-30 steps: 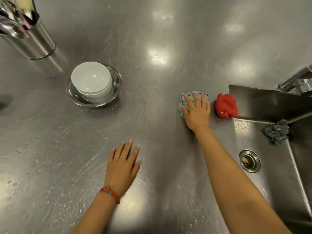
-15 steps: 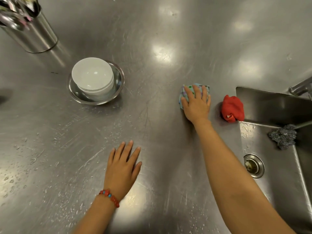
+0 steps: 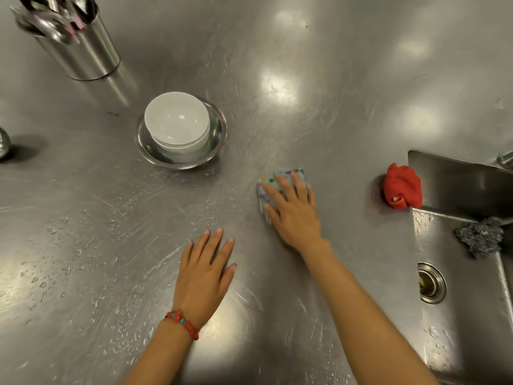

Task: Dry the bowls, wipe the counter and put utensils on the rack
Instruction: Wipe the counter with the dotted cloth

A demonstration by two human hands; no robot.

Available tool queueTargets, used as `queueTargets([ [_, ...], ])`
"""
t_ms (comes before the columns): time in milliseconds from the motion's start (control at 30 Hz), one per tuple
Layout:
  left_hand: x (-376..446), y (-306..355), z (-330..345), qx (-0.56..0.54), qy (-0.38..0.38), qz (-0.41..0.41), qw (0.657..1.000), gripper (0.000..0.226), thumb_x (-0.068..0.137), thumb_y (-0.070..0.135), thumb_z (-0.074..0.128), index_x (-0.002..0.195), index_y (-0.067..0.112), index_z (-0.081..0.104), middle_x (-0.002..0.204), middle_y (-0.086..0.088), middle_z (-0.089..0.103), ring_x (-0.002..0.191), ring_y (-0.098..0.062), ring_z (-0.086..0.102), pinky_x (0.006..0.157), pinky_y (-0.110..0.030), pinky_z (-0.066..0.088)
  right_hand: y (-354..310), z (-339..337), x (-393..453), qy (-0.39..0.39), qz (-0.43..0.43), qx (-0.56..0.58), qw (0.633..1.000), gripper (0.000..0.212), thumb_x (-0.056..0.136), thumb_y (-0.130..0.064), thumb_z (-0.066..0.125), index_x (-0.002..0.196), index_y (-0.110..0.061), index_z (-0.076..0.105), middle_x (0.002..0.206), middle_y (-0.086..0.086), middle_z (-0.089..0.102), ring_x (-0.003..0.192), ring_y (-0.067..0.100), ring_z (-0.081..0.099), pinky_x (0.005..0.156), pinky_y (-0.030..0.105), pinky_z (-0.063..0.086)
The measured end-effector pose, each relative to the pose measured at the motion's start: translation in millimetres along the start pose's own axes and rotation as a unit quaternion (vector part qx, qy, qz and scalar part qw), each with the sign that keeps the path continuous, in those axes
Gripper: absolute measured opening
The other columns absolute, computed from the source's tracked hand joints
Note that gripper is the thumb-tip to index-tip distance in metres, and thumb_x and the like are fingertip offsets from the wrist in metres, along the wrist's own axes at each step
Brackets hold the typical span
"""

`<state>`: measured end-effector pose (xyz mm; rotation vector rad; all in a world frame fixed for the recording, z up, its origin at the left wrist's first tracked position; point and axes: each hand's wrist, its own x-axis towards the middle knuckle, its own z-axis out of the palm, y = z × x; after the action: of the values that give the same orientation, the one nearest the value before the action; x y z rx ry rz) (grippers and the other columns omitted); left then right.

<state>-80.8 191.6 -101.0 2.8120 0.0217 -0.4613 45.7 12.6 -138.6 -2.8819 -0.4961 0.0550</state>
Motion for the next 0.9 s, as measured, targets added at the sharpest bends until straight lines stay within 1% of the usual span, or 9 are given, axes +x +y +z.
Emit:
queueTargets([
  [100,-4.7,-16.8,-1.4,-0.01,0.012,-0.025,1.0,0.07,0.094,0.049,0.008,0.118,0.01,0.061,0.126,-0.017,0.059,0.115,-0.039,0.054,0.093,-0.057,0.042,11.8,-2.5,58.5,-0.006,0.063,0.02,0.998,0.048,0.094,-0.045,0.034,0.141,-0.039,0.027,0.154,-0.002,0.021,0.144,0.025,0.005,0.114,0.047,0.004],
  [233,-13.3,-35.5,-2.0,-0.017,0.026,-0.054,0.998,0.072,0.093,0.051,0.009,0.116,0.008,0.062,0.125,-0.019,0.059,0.115,-0.041,0.054,0.092,-0.058,0.043,2.7,-4.1,88.7,-0.002,0.102,0.027,0.994,0.048,0.096,-0.043,0.028,0.143,-0.034,0.024,0.156,-0.001,0.015,0.144,0.024,-0.002,0.115,0.047,-0.002],
  [367,-15.3,-38.9,-2.1,-0.01,0.014,-0.066,0.998,0.074,0.093,0.05,0.006,0.115,0.007,0.062,0.125,-0.02,0.059,0.114,-0.042,0.055,0.091,-0.058,0.044,-29.8,6.0,35.3,-0.003,0.02,0.014,1.0,0.049,0.095,-0.043,0.031,0.143,-0.035,0.023,0.155,0.0,0.02,0.144,0.025,0.001,0.115,0.046,0.0],
  [467,-13.3,-38.9,-0.8,-0.01,0.007,-0.073,0.997,0.073,0.093,0.049,0.005,0.115,0.009,0.062,0.124,-0.019,0.06,0.113,-0.041,0.056,0.091,-0.058,0.043,-58.9,15.5,-11.4,0.001,-0.057,-0.006,0.998,0.049,0.093,-0.044,0.032,0.141,-0.035,0.028,0.15,0.0,0.033,0.143,0.028,0.015,0.114,0.047,0.008],
  [533,-12.5,-39.5,0.1,-0.007,0.007,-0.071,0.997,0.073,0.094,0.048,0.005,0.115,0.009,0.062,0.124,-0.019,0.06,0.113,-0.041,0.056,0.092,-0.058,0.042,-59.6,15.8,-14.6,0.006,-0.077,-0.007,0.997,0.047,0.092,-0.044,0.032,0.138,-0.035,0.034,0.146,-0.001,0.04,0.141,0.027,0.024,0.113,0.047,0.016],
  [600,-12.2,-40.5,0.6,-0.005,0.006,-0.068,0.998,0.072,0.094,0.048,0.005,0.115,0.01,0.062,0.124,-0.019,0.06,0.113,-0.041,0.056,0.091,-0.058,0.043,-49.7,13.1,4.2,-0.012,-0.084,-0.001,0.996,0.046,0.093,-0.044,0.033,0.139,-0.036,0.033,0.148,-0.001,0.036,0.142,0.025,0.019,0.113,0.046,0.015],
  [733,-13.9,-42.0,1.8,-0.007,0.011,-0.065,0.998,0.071,0.095,0.047,0.006,0.115,0.009,0.062,0.124,-0.018,0.06,0.113,-0.041,0.056,0.092,-0.057,0.042,-32.8,6.7,80.2,-0.017,-0.019,0.01,1.0,0.048,0.096,-0.043,0.031,0.142,-0.037,0.023,0.155,0.0,0.02,0.144,0.025,0.004,0.114,0.047,0.005],
  [833,-14.5,-42.0,2.0,-0.002,0.012,-0.062,0.998,0.07,0.095,0.047,0.006,0.116,0.01,0.062,0.125,-0.017,0.06,0.114,-0.04,0.055,0.092,-0.057,0.041,-33.1,3.1,123.4,-0.006,0.026,0.026,0.999,0.048,0.096,-0.042,0.029,0.143,-0.033,0.024,0.155,0.003,0.019,0.144,0.028,0.001,0.115,0.048,0.001],
  [900,-15.2,-41.9,1.3,0.003,0.017,-0.063,0.998,0.07,0.094,0.047,0.006,0.117,0.011,0.062,0.126,-0.017,0.059,0.115,-0.04,0.055,0.093,-0.057,0.041,-37.5,7.5,126.0,0.001,0.031,0.019,0.999,0.048,0.097,-0.042,0.028,0.143,-0.032,0.024,0.155,0.003,0.019,0.144,0.028,0.001,0.115,0.049,0.0],
])
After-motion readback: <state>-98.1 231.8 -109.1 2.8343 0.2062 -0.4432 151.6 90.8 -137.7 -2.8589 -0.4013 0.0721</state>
